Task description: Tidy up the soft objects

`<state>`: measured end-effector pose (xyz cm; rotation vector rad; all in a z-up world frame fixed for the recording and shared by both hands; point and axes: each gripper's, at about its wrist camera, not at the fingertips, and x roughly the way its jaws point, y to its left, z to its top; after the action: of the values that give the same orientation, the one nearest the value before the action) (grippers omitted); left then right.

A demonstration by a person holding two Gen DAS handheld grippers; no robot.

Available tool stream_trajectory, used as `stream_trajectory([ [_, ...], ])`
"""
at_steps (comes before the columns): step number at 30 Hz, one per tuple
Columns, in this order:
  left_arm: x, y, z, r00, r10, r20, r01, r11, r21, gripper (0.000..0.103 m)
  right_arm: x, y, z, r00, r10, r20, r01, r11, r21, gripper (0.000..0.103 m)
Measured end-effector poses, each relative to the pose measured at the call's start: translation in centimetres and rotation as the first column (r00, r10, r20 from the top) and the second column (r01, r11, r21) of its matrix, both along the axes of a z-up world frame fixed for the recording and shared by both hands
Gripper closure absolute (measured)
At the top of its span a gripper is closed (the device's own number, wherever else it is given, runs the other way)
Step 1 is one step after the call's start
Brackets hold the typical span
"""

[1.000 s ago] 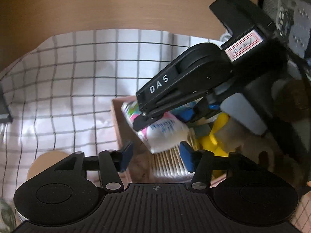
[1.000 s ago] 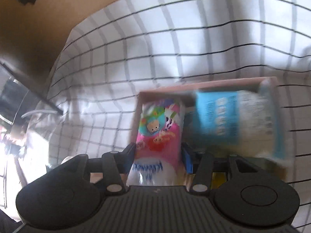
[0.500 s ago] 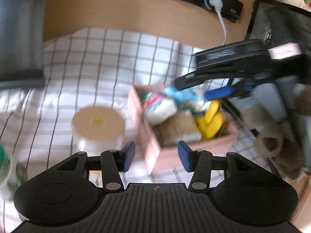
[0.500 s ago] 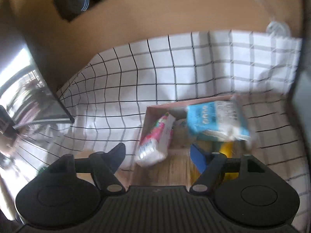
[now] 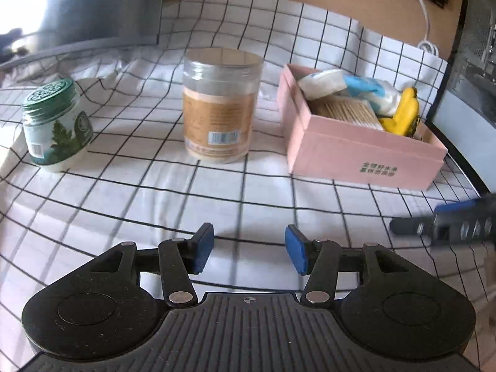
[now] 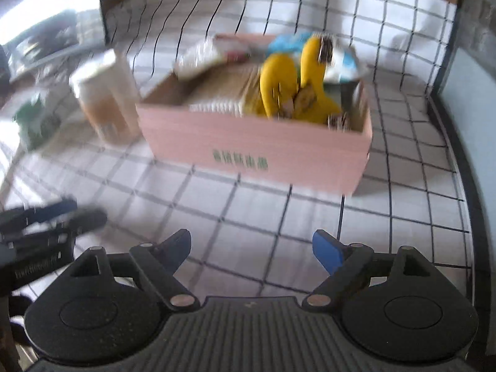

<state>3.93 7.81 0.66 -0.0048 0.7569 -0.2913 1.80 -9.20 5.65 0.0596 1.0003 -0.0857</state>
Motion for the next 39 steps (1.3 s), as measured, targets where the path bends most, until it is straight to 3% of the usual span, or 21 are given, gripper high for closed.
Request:
stream_trajectory([
  [5, -1.4, -3.4, -0.6, 0.997, 0.052, 0.063, -0.056, 0.997, 0.055, 0.035, -0.5, -1.0, -1.6, 0.997, 0.066, 0.041, -0.064, 0.996, -0.057, 0.0],
  [10, -3.0, -5.5, -0.7, 0.993, 0.089, 0.078, -0.095, 0.993, 0.075, 0.035, -1.2, -2.5, -2.3, 0.987, 0.078, 0.142, -0.069, 0.995, -0.068, 0.0],
  [22, -3.2, -6.5, -0.9, 0.984, 0.153, 0.088, -0.161, 0.983, 0.091, 0.035, -2.0, -3.4, -2.7, 0.968, 0.108, 0.226, -0.093, 0.993, -0.076, 0.0],
  [39, -3.2, -6.5, -0.9, 0.984, 0.156, 0.087, -0.163, 0.982, 0.09, 0.034, -2.0, -3.4, -2.8, 0.967, 0.105, 0.23, -0.089, 0.993, -0.078, 0.0],
])
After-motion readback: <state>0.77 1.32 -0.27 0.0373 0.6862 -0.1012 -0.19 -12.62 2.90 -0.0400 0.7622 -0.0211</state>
